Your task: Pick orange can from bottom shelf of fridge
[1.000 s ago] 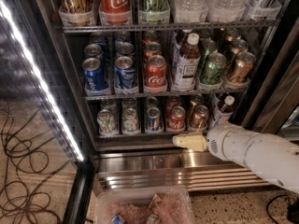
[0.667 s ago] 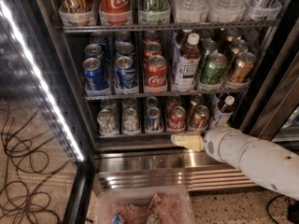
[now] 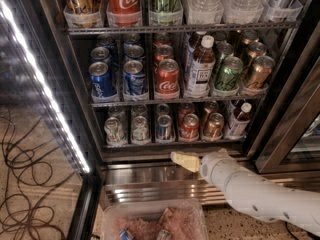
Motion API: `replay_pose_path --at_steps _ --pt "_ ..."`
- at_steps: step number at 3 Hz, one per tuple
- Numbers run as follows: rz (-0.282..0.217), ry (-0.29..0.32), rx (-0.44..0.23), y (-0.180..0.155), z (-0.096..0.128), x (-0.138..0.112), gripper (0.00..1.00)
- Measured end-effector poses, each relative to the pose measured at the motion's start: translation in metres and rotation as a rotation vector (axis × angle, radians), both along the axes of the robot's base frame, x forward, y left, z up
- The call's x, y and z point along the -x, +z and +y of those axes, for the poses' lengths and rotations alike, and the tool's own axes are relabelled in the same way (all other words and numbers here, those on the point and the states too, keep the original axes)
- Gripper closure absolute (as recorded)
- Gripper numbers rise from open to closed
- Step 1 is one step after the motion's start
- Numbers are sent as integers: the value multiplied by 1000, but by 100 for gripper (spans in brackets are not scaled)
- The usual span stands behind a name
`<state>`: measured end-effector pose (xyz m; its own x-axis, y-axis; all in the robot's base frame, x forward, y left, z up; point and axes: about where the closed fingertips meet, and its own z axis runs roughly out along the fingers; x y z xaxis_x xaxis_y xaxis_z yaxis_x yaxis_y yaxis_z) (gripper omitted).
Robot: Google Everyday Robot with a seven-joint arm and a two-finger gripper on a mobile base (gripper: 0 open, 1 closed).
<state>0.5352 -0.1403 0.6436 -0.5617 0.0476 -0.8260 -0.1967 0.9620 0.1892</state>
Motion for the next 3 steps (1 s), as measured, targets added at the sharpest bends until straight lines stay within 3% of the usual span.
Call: replay_pose_path --at_steps 1,2,3 --pt "-5 -61 -14 -27 18 0 0" --pt "-70 -129 -9 -13 2 -12 0" --pt "-70 -128 -9 -13 2 -12 0"
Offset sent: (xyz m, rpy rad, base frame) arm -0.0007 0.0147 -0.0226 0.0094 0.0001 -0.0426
